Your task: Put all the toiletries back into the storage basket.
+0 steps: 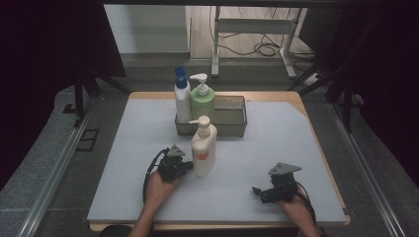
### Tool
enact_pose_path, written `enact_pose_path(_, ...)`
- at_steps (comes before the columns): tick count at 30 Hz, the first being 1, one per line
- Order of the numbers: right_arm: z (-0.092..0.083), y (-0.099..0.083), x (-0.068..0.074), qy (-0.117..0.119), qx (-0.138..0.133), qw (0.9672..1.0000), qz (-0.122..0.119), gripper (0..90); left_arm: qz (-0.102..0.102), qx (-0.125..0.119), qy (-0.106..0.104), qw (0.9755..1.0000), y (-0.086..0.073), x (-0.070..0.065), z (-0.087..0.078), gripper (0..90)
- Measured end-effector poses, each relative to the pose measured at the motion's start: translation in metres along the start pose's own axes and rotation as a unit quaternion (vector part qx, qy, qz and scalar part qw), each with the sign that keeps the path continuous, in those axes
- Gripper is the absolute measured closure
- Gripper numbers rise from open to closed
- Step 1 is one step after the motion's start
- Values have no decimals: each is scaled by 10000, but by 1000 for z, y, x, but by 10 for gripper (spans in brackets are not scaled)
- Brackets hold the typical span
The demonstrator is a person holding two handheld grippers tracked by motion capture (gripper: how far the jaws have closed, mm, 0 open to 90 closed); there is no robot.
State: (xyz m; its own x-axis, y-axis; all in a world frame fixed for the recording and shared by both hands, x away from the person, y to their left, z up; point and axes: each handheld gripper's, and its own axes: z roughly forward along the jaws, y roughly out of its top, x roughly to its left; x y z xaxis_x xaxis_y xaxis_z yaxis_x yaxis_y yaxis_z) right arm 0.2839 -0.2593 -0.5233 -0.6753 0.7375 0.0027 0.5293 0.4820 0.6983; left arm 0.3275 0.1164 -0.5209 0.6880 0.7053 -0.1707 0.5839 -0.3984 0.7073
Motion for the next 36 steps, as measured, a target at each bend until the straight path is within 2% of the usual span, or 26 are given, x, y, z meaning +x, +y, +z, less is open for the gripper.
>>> enact_pose_path(4,0,0,0,0,0,10000,-2,0,52,24,-46,10000,0,-6,1,890)
enact_pose_path(20,0,0,0,5,0,10000,-2,0,502,137,-292,9982,4,-29,9,890)
enact_pose_path(36,0,0,0,6,0,10000,0,0,655,201,-434,9967,8,-44,15,890)
